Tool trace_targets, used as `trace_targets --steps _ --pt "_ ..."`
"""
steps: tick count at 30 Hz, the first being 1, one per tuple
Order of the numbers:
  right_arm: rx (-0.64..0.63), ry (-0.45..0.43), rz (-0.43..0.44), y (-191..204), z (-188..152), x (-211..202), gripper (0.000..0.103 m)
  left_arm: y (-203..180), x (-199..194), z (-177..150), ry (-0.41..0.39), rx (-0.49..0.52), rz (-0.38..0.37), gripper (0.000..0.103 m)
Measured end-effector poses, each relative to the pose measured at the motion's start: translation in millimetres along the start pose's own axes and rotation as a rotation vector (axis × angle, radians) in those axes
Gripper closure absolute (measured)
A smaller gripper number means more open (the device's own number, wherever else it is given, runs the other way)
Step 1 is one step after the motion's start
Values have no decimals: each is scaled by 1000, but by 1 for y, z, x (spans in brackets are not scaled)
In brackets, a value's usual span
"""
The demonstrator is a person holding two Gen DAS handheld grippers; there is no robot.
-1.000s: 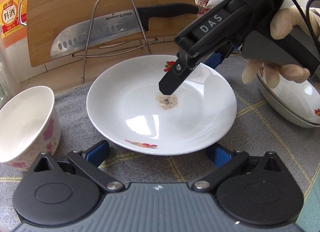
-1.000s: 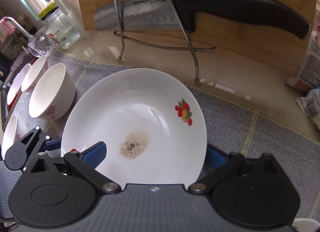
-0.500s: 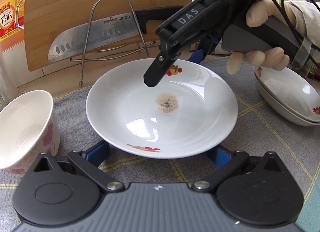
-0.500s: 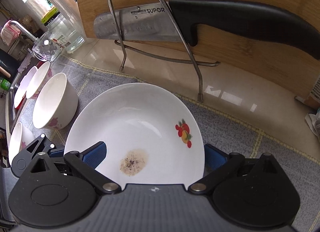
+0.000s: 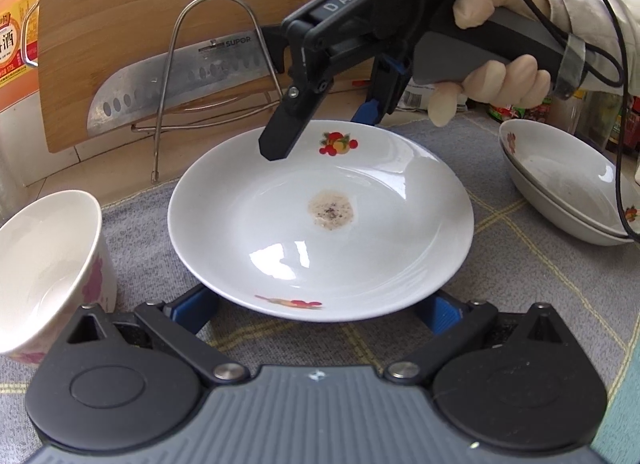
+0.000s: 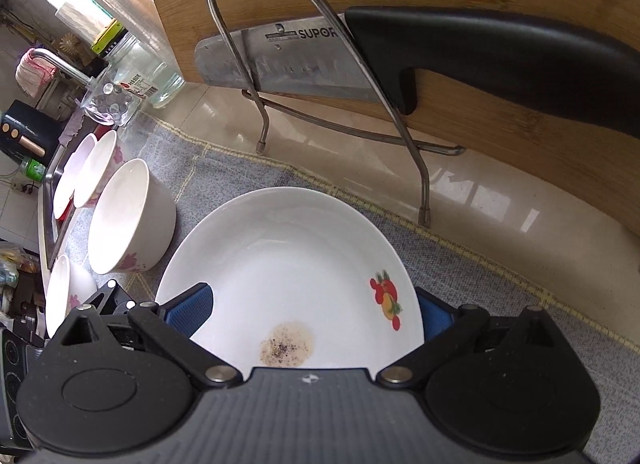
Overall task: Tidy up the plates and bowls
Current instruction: 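Lift the stained plate with both grippers and carry it toward the plate stack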
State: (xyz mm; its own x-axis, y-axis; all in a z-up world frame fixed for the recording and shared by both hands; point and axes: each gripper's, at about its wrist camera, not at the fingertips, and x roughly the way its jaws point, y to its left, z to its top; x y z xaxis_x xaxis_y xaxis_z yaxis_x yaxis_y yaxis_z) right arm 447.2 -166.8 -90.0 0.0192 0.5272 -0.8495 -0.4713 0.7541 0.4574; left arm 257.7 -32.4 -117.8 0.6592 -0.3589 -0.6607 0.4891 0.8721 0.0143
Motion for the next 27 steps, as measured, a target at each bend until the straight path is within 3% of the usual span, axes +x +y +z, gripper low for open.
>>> trace_targets --steps 9,20,27 --pt "102 96 109 -17 16 0 0 1 1 2 5 16 -19 0" --pt "12 172 56 -4 19 5 0 3 1 3 9 21 -28 0" --pt "-1 180 66 -5 22 6 0 4 1 2 6 22 -26 0"
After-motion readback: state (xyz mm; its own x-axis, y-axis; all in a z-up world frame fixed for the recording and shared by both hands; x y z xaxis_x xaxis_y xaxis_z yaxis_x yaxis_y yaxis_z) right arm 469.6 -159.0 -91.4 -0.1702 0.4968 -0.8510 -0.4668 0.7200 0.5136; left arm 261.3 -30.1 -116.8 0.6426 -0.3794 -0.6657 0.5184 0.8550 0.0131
